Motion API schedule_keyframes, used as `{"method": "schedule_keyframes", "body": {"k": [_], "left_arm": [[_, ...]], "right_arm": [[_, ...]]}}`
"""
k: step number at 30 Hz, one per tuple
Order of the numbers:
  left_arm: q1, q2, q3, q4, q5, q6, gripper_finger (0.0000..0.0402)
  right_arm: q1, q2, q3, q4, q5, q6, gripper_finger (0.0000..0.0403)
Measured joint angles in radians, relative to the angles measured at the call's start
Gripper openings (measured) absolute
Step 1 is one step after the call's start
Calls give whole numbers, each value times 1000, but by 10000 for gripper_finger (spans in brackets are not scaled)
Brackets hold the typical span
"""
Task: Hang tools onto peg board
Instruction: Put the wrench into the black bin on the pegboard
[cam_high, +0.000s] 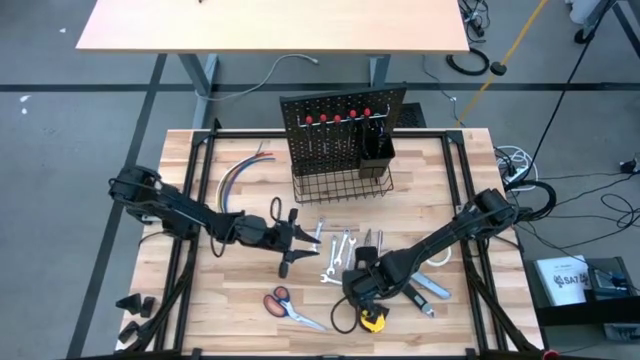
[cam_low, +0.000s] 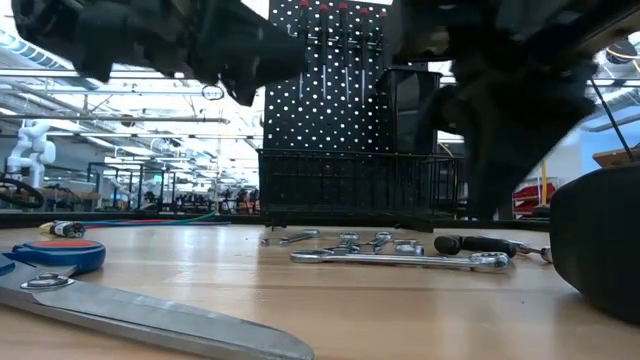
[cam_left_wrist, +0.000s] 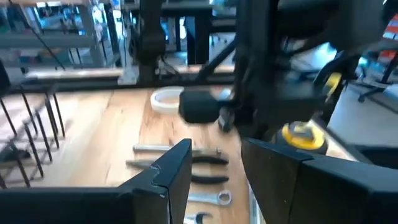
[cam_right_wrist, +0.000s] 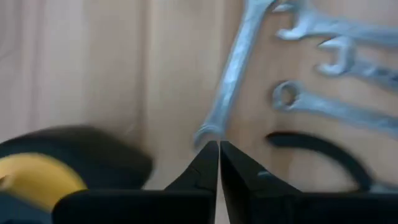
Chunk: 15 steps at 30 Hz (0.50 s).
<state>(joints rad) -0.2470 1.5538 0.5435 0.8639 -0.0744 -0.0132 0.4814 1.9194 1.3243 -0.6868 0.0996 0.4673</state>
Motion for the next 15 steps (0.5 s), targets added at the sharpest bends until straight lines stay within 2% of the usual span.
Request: {"method": "schedule_keyframes", "body": {"k": [3, 8, 15], "left_arm": [[5, 67, 21, -1, 0, 16, 148], [20, 140, 66, -1, 31, 18, 148], [23, 159, 82, -2, 73, 18, 148]], "right_arm": [[11, 0, 0, 5, -50, 9, 2], [20, 0, 0, 19, -28, 1, 1], [18, 0, 0, 32, -21, -7, 0]]}}
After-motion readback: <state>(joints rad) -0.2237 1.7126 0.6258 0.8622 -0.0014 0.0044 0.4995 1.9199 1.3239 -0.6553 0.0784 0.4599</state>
